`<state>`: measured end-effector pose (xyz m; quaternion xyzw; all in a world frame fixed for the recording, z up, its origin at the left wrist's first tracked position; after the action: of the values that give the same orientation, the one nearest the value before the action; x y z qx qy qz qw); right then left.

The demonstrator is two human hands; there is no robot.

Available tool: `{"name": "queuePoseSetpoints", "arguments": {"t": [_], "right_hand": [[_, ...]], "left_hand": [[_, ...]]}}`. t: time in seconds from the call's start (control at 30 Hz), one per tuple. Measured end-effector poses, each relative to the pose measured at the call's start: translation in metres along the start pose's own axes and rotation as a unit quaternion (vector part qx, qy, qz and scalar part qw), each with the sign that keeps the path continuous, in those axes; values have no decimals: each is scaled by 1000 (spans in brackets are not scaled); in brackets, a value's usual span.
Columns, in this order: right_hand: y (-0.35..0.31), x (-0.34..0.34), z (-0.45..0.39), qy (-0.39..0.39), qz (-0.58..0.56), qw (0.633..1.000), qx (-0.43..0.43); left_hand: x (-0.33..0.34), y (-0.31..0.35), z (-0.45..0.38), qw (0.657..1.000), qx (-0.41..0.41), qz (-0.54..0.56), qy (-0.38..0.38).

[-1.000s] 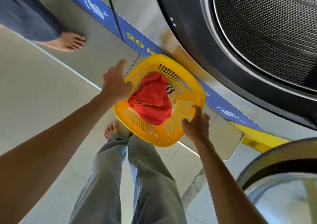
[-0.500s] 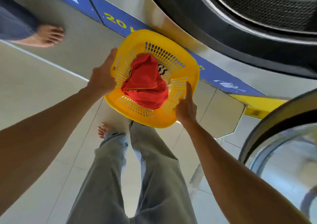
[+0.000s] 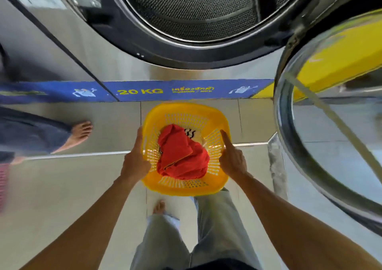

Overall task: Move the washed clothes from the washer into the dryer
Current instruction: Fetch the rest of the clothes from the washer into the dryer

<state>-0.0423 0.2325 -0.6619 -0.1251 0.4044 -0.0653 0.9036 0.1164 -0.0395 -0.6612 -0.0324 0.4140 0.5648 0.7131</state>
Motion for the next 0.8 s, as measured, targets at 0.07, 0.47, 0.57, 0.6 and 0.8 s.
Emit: {"name": "queuePoseSetpoints", "arguments": {"t": [0.07,0.47,0.57,0.6,0.8], "right_hand": [[6,3,18,6,0,1000,4],[69,-98,205,20,-58,998,-15],[92,-119,219,23,-76,997,-5],[99,-123,223,26,-81,996,-1],[176,-126,268,61,-117,991,37]], "left_hand": [[-7,-3,11,1000,21,-20,-7],[-40,69,179,991,112,-4,-75],[-31,100,199,987,125,-2,-101],[-28,109,205,985,134,-8,-110],[21,144,242,975,171,-51,-135]]}}
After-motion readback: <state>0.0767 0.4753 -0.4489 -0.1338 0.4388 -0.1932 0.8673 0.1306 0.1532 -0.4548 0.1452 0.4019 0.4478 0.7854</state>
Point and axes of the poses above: each hand's wrist, its own z-axis away from the middle knuckle, its own x-axis out of the palm, y = z × x, the point moved 7 cm from there along -z, towards the middle knuckle, and after that the axes turned 1 degree about y, right-handed, at the moved point
